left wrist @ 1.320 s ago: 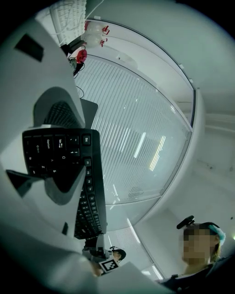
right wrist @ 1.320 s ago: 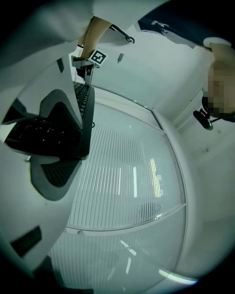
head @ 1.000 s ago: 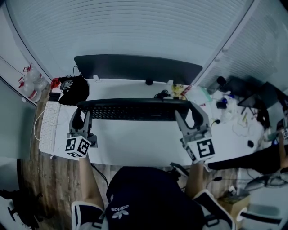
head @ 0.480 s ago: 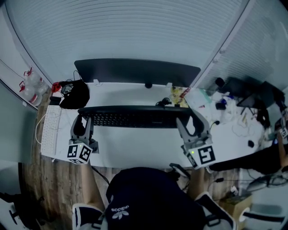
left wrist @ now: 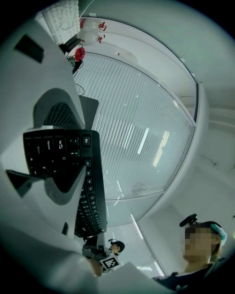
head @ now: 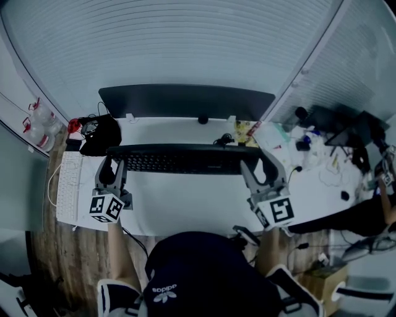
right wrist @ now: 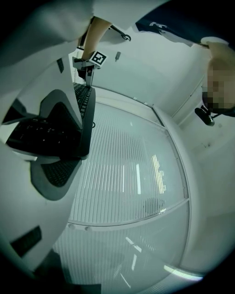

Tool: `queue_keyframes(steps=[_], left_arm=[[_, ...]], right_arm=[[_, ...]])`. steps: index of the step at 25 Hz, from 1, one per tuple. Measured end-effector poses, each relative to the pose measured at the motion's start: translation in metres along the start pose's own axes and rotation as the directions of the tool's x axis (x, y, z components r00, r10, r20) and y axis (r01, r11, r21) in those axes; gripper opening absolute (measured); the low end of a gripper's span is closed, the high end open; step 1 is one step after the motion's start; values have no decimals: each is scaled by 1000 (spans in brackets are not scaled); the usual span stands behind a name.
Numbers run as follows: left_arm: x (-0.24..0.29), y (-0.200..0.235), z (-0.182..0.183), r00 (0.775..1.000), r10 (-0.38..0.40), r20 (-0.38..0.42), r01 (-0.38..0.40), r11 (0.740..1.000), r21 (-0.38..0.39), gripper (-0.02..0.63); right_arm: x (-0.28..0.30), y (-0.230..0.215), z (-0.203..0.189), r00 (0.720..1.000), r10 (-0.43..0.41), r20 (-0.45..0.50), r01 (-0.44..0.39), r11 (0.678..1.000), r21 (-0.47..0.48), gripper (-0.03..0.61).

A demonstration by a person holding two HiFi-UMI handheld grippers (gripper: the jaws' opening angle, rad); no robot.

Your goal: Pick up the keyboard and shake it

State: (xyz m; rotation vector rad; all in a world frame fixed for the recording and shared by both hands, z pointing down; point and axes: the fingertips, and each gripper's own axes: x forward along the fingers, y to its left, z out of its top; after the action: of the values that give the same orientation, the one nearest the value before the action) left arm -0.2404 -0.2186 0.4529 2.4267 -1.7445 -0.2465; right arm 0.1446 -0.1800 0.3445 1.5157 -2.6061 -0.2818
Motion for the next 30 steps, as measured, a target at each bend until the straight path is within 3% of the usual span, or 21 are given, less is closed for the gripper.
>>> queue_keyframes(steps=[15, 30], left_arm=[[6, 1, 13, 1000, -20, 19, 19, 1000, 13, 233], [10, 4, 11, 1000, 9, 10, -9, 1000, 2, 233]], right_arm=[[-1, -5, -1, 1000, -8, -11, 8, 1000, -1, 193], [6, -4, -5, 1000, -2, -3, 2, 1000, 27, 193]])
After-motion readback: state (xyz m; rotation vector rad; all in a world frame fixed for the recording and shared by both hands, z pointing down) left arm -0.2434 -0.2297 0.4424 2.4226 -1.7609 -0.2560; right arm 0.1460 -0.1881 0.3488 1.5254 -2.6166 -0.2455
